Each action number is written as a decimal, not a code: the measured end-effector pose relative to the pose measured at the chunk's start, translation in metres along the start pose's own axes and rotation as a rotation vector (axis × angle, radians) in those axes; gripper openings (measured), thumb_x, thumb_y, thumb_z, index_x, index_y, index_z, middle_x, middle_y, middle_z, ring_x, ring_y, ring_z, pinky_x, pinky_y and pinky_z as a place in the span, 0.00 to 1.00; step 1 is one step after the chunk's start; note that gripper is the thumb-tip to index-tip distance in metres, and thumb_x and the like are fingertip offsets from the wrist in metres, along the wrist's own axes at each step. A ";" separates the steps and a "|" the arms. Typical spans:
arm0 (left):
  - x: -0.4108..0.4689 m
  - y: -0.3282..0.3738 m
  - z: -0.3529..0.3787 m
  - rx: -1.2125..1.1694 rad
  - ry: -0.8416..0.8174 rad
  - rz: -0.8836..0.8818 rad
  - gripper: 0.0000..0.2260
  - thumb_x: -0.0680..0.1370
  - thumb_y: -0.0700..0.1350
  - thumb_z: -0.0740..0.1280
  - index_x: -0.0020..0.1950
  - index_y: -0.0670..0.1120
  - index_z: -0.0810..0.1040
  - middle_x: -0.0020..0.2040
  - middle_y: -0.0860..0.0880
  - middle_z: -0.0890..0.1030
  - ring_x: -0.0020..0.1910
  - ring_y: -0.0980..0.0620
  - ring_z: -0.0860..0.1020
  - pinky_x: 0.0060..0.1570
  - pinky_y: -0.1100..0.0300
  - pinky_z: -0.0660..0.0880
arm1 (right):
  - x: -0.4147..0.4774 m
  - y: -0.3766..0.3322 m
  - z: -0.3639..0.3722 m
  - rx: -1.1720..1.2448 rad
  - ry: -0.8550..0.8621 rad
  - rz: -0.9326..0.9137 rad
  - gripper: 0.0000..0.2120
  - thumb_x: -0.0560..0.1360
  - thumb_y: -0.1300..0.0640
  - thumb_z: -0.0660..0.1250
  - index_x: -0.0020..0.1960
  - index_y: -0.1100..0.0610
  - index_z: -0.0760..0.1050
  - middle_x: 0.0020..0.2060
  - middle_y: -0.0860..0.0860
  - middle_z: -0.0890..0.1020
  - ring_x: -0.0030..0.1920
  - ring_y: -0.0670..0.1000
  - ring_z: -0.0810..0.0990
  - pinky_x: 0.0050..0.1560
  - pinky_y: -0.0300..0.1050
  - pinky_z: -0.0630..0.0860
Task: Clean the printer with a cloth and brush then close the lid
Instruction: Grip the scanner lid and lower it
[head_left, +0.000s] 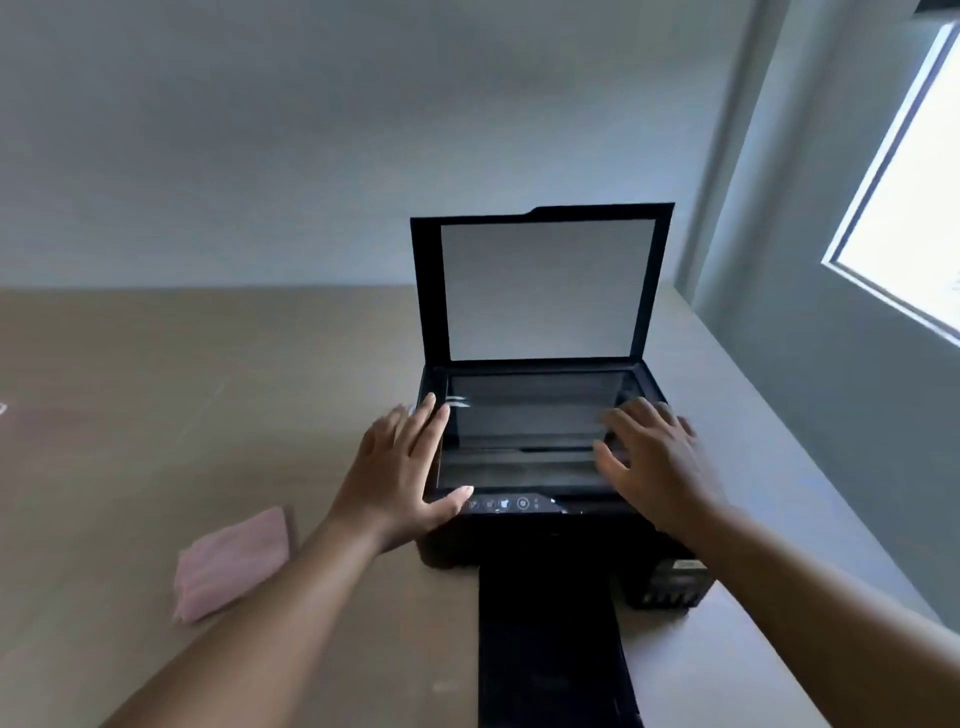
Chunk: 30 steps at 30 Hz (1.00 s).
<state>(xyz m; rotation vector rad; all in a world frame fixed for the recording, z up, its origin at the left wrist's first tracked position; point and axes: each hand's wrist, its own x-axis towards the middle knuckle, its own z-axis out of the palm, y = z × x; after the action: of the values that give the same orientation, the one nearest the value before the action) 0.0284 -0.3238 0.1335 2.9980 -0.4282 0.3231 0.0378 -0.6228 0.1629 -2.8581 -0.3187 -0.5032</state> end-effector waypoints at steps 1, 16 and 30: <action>0.014 0.004 -0.011 0.009 0.024 -0.001 0.43 0.72 0.71 0.54 0.80 0.50 0.48 0.80 0.49 0.51 0.78 0.43 0.52 0.76 0.47 0.51 | 0.015 0.004 -0.011 0.010 -0.002 -0.003 0.16 0.74 0.49 0.68 0.61 0.52 0.76 0.55 0.51 0.78 0.59 0.56 0.74 0.59 0.51 0.69; 0.266 -0.018 -0.109 0.283 0.101 0.048 0.33 0.80 0.62 0.51 0.80 0.47 0.46 0.80 0.48 0.45 0.79 0.46 0.46 0.76 0.47 0.46 | 0.263 0.018 -0.067 -0.160 -0.095 -0.007 0.27 0.81 0.50 0.53 0.77 0.54 0.50 0.78 0.52 0.53 0.78 0.56 0.44 0.77 0.56 0.44; 0.232 -0.013 -0.092 0.060 0.341 0.170 0.19 0.83 0.54 0.50 0.55 0.45 0.77 0.46 0.44 0.82 0.44 0.40 0.79 0.42 0.49 0.75 | 0.224 0.045 -0.065 -0.054 0.085 -0.154 0.09 0.78 0.61 0.58 0.50 0.54 0.76 0.43 0.52 0.79 0.45 0.61 0.77 0.44 0.48 0.73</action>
<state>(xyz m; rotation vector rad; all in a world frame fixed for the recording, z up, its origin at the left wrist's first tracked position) 0.2318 -0.3615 0.2741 2.8830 -0.6454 0.8584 0.2346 -0.6434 0.2943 -2.8672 -0.5209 -0.6703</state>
